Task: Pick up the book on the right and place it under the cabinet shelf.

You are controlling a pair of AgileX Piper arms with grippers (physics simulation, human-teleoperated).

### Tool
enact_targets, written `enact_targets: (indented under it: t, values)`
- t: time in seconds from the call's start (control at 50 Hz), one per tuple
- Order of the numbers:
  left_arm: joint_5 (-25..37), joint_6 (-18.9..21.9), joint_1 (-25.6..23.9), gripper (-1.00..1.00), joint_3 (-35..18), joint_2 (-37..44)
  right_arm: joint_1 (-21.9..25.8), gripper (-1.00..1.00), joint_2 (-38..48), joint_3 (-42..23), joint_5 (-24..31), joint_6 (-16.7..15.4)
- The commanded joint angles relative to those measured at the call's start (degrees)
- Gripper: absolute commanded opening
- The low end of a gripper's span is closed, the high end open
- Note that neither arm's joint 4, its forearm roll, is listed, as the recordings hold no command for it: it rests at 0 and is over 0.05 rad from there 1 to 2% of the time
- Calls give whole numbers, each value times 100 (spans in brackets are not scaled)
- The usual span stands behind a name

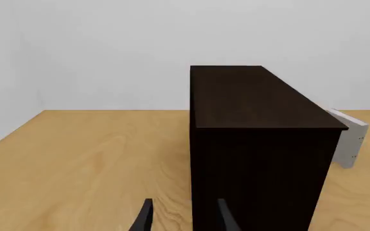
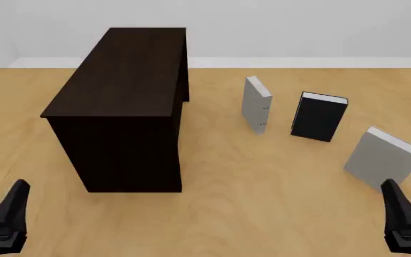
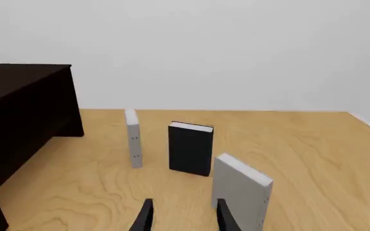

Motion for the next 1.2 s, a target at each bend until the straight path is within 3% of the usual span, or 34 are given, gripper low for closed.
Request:
enact_targets:
  t: [0.02, 0.1, 0.22, 0.26, 0.32, 0.48, 0.6, 0.74, 0.84, 0.92, 1.02, 1.08, 1.2]
  values:
    - [-7, 0, -1, 100, -15, 25, 145, 100, 41, -194, 172, -205]
    - [-7, 2, -2, 100, -15, 26, 420, 100, 340, -421, 225, -179]
    - [22, 1, -13, 100, 5, -15, 492, 100, 614, -849, 396, -450]
    - [8, 8, -14, 100, 5, -15, 513, 100, 805, -1026, 454, -235]
    - [-122, 77, -29, 100, 5, -16, 468, 100, 971, -1193, 482, -610]
    - [27, -1, -71, 100, 4, -15, 417, 100, 1558, -1946, 677, -804]
    - [27, 0, -102, 100, 4, -15, 267, 100, 1983, -2395, 749, -1139]
    - [12, 5, -102, 100, 2, -15, 165, 100, 2187, -2943, 1043, -1214]
    - [29, -5, -101, 100, 3, -15, -26, 100, 2556, -3086, 933, -1487]
    - [30, -6, -101, 100, 4, -15, 0, 100, 2801, -3337, 1047, -1522]
    - [28, -7, -101, 100, 5, -15, 34, 100, 3334, -3519, 1112, -1968]
    - [29, -7, -101, 100, 5, -15, -23, 100, 3568, -3688, 1121, -2027]
    - [28, -6, -100, 100, 5, -15, -98, 100, 4088, -3916, 1221, -2441]
